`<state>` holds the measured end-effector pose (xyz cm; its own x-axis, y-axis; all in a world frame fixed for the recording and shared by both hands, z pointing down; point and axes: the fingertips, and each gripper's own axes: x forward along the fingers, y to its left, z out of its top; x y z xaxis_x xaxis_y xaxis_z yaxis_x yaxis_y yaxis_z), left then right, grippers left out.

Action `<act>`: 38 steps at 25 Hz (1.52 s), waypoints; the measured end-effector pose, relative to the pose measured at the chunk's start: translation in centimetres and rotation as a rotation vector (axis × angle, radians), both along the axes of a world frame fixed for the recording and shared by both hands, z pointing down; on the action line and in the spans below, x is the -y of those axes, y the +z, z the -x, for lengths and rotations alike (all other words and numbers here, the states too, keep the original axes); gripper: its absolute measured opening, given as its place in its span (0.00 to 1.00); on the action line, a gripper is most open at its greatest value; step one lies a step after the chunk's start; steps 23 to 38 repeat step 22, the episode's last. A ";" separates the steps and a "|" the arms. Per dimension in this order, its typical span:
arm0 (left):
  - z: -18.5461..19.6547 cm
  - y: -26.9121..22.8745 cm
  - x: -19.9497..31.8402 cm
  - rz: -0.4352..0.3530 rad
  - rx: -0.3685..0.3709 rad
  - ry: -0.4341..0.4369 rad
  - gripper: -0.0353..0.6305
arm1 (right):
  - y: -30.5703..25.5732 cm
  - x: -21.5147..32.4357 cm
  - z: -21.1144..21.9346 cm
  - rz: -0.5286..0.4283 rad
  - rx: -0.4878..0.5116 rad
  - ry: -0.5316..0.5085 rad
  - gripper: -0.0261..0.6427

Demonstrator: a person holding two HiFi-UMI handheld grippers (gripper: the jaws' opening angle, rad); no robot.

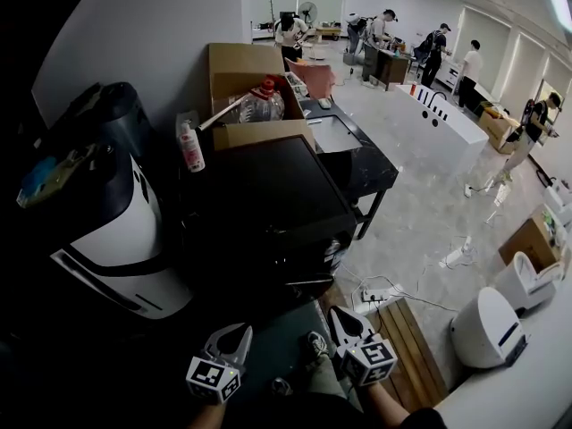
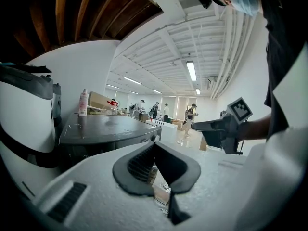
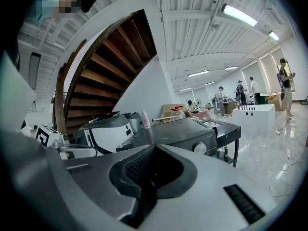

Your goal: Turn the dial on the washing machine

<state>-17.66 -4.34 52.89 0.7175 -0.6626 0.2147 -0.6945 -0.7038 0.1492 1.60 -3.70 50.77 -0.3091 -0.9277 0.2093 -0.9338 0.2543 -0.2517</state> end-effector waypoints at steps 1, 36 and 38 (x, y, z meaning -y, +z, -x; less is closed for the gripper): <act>0.0 0.0 -0.1 0.001 0.000 0.000 0.07 | 0.1 -0.1 0.0 0.002 0.000 0.001 0.04; -0.5 0.7 0.3 0.013 -0.018 -0.013 0.07 | 0.9 0.3 -0.8 0.028 -0.001 0.006 0.04; -0.5 0.7 0.3 0.013 -0.018 -0.013 0.07 | 0.9 0.3 -0.8 0.028 -0.001 0.006 0.04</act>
